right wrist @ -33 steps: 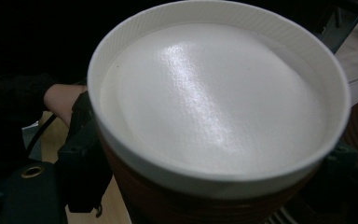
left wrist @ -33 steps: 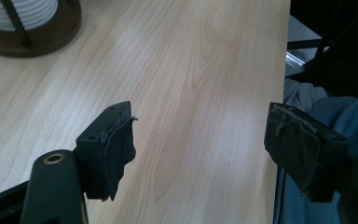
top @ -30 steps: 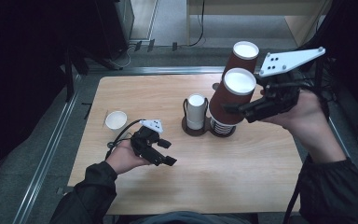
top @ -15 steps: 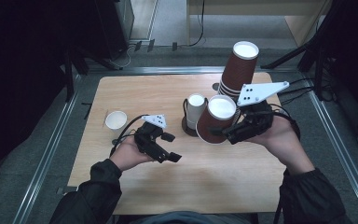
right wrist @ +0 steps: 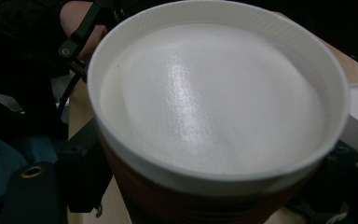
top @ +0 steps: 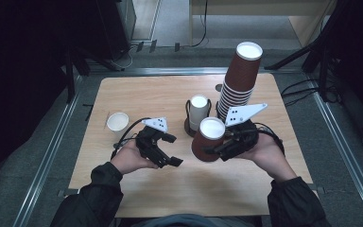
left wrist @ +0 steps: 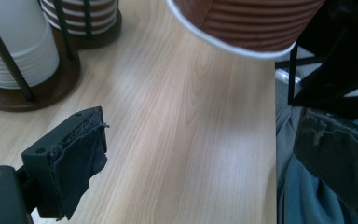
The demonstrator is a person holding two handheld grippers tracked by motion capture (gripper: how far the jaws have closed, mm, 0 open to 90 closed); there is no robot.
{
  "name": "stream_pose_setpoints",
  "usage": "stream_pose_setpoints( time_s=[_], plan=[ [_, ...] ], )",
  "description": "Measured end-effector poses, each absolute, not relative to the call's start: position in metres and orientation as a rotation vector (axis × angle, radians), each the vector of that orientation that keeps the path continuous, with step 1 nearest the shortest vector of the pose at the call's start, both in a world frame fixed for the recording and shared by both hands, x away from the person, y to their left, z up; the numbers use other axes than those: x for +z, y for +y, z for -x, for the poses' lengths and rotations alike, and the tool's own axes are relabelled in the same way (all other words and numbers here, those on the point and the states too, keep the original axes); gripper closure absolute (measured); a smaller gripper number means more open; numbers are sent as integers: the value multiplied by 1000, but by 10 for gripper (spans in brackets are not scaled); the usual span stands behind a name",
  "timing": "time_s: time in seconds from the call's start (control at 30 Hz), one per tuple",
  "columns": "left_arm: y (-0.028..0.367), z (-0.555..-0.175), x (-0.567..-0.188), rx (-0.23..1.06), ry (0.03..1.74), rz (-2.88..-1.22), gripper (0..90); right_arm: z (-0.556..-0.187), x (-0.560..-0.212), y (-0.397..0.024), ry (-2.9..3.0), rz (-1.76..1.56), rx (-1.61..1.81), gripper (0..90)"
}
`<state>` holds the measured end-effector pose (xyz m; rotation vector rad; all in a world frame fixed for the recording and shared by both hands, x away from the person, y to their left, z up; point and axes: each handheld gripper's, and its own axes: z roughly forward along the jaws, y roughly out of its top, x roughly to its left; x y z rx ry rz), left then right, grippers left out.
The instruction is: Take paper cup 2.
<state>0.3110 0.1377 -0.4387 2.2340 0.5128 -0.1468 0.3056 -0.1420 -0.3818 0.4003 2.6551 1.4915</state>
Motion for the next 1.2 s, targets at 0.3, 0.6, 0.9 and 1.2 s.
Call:
stream_pose_setpoints(
  time_s=[0.3,0.6,0.9,1.2],
  plan=[
    [140,-311,-444,-118,498,-2255,59,-313,-419,-129,2701,-367,1516,183],
    [138,-313,-452,-168,462,-2272,58,-316,-444,-124,2750,-378,1591,183],
    [133,-315,-461,-186,460,-2280,13,-317,-458,-117,2746,-354,1663,183],
    [122,-313,-466,-195,427,-2295,13,-317,-458,-110,2710,-357,1723,185]
  ],
)
